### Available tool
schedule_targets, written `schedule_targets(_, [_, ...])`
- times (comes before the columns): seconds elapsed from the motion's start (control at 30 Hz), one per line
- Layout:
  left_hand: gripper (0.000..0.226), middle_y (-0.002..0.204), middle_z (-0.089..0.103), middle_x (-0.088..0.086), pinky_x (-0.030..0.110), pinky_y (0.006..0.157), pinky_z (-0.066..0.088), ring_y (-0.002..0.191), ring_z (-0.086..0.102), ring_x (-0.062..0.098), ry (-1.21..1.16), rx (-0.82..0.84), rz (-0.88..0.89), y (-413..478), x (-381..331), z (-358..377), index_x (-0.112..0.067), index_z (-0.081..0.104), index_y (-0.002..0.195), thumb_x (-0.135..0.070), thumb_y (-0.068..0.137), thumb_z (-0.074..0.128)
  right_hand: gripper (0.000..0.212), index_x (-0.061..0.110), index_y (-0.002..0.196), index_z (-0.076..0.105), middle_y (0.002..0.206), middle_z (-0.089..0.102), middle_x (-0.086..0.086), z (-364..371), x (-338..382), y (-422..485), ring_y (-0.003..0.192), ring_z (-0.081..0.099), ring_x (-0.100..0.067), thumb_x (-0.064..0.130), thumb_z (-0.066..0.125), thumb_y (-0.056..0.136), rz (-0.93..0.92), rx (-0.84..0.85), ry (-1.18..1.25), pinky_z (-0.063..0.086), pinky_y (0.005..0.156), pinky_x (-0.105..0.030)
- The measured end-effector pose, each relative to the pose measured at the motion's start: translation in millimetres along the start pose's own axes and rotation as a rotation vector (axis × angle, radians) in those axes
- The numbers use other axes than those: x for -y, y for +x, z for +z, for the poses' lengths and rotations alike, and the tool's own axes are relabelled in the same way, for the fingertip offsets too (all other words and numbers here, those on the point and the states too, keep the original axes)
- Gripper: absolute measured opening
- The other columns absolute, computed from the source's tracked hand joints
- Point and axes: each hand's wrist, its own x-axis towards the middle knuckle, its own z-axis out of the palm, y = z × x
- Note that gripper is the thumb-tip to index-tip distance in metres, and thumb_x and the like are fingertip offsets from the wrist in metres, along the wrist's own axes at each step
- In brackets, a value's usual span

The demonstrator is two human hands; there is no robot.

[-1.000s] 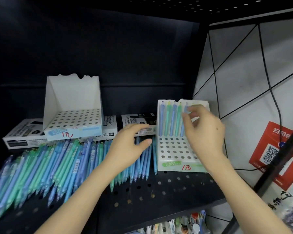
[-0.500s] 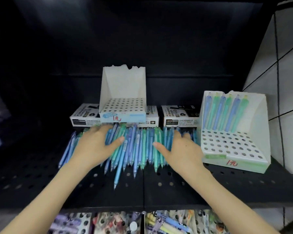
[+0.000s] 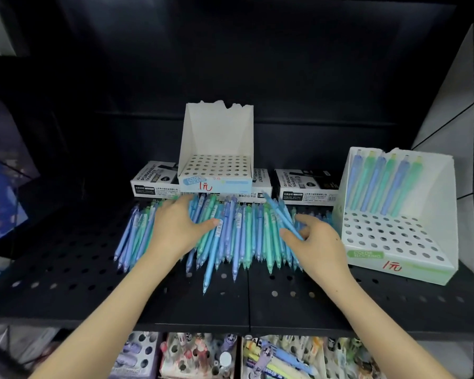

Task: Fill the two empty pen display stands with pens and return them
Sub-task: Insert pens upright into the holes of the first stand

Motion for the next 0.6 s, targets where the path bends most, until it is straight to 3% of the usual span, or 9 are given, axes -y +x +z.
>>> schedule_targets(0.13, [0.075,0.129,0.054,0.013,0.041,0.098,0.044,0.121,0.048,0.028,-0.032,-0.005,-0.044,2.0,-3.9,-1.0,-0.011,0.045,0.136,-0.047,0.075,0.071,0.024,0.014,0.1,0.061,0.06,0.048,0.001,1.9,-2.6,-0.4,0.048,0.039,-0.015,0.033,0.045,0.096,-0.046,-0.024,-0.084,0.03,0.045,-0.028])
schedule_targets(0.23, [0.075,0.13,0.055,0.012,0.036,0.095,0.045,0.119,0.051,0.027,-0.029,0.009,-0.073,1.1,-7.8,-3.7,-0.007,0.044,0.137,-0.046,0.077,0.07,0.032,0.014,0.074,0.043,0.056,0.038,0.002,3.5,-1.0,-2.2,0.046,0.033,-0.013,0.034,0.037,0.099,-0.073,-0.02,-0.204,0.024,0.043,-0.027])
schedule_targets(0.4, [0.073,0.109,0.061,0.008,0.027,0.073,0.041,0.087,0.053,0.016,-0.039,0.02,-0.118,-1.0,-15.7,-5.2,-0.005,0.043,0.135,-0.044,0.079,0.069,0.032,0.012,0.086,0.049,0.061,0.042,0.002,2.1,-1.5,-1.3,0.049,0.037,-0.012,0.035,0.033,0.099,-0.075,-0.007,-0.204,0.025,0.043,-0.026])
schedule_targets(0.47, [0.068,0.103,0.06,0.008,0.027,0.071,0.04,0.087,0.052,0.018,-0.054,0.015,-0.141,0.0,-15.7,-4.6,-0.004,0.048,0.129,-0.043,0.079,0.07,0.031,0.012,0.086,0.048,0.062,0.042,0.002,1.9,-1.7,-1.2,0.05,0.038,-0.013,0.035,0.032,0.099,-0.078,-0.001,-0.204,0.025,0.043,-0.026])
schedule_targets(0.53, [0.057,0.098,0.059,0.006,0.028,0.068,0.042,0.084,0.054,0.019,-0.042,0.03,-0.155,0.5,-17.4,-5.2,-0.003,0.054,0.12,-0.042,0.08,0.069,0.03,0.013,0.085,0.047,0.062,0.041,0.002,1.9,-1.4,-1.9,0.049,0.037,-0.012,0.035,0.032,0.099,-0.082,0.006,-0.207,0.024,0.043,-0.026])
schedule_targets(0.6, [0.032,0.09,0.06,0.006,0.032,0.063,0.048,0.07,0.053,0.019,-0.021,0.066,-0.161,1.7,-20.9,-6.5,-0.007,0.059,0.094,-0.035,0.083,0.068,0.029,0.013,0.085,0.045,0.061,0.04,0.003,1.5,-0.9,-2.6,0.049,0.035,-0.011,0.034,0.032,0.099,-0.086,0.012,-0.215,0.023,0.043,-0.026])
